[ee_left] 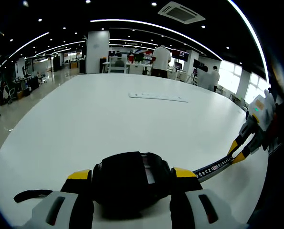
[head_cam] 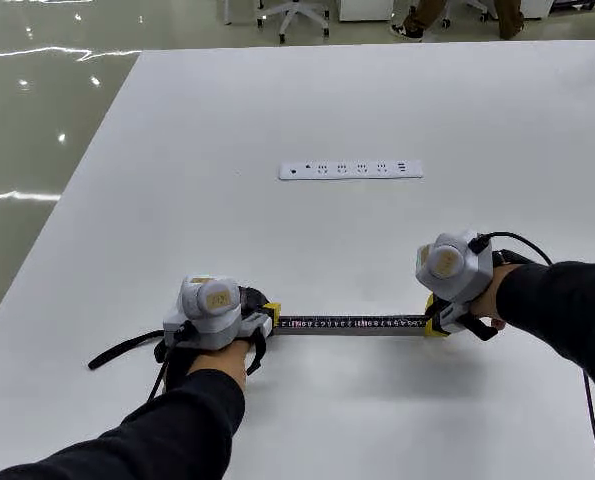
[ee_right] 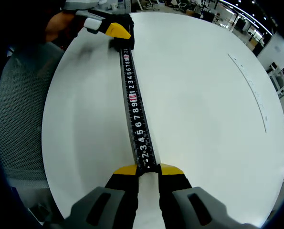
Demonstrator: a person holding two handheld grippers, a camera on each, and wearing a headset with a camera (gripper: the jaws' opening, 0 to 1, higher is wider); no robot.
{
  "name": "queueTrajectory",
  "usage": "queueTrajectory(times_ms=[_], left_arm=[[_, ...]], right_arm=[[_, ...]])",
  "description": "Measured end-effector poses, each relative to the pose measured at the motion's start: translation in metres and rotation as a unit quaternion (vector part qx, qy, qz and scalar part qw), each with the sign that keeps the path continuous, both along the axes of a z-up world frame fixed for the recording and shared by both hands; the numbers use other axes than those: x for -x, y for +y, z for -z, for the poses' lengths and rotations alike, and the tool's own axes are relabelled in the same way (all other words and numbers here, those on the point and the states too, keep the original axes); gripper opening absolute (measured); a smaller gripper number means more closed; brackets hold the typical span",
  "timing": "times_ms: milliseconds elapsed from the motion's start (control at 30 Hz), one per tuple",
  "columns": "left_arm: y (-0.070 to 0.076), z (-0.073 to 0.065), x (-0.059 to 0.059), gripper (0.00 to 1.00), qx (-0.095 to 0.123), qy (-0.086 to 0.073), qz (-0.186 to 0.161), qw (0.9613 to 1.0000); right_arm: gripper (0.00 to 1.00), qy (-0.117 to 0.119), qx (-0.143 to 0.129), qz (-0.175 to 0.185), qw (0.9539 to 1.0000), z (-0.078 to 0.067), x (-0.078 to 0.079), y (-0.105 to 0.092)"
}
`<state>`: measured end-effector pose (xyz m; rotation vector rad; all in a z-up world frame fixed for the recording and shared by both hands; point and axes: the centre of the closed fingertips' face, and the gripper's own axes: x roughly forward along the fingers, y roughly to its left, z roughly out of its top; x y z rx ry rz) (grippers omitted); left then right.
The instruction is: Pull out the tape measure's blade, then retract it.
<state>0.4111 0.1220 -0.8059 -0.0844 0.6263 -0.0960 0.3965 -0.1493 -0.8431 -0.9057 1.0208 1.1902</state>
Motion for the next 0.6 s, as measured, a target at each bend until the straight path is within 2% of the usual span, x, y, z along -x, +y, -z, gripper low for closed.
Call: queueTrajectory(times_ms=[200, 600], left_arm=[[0.0, 0.0005, 0.0, 0.61, 0.005, 0.007, -0.001, 1.0], [-0.0005, 0.0012, -0.0001, 0.62, 0.008, 0.008, -0.001, 0.9999]], right_arm=[[0.12, 0.004, 0.004, 0.003, 1.0, -0.0006, -0.0013, 0.0005], [0.12, 0.003, 0.015, 0.002, 0.9999, 0.0003, -0.0029, 0.008]])
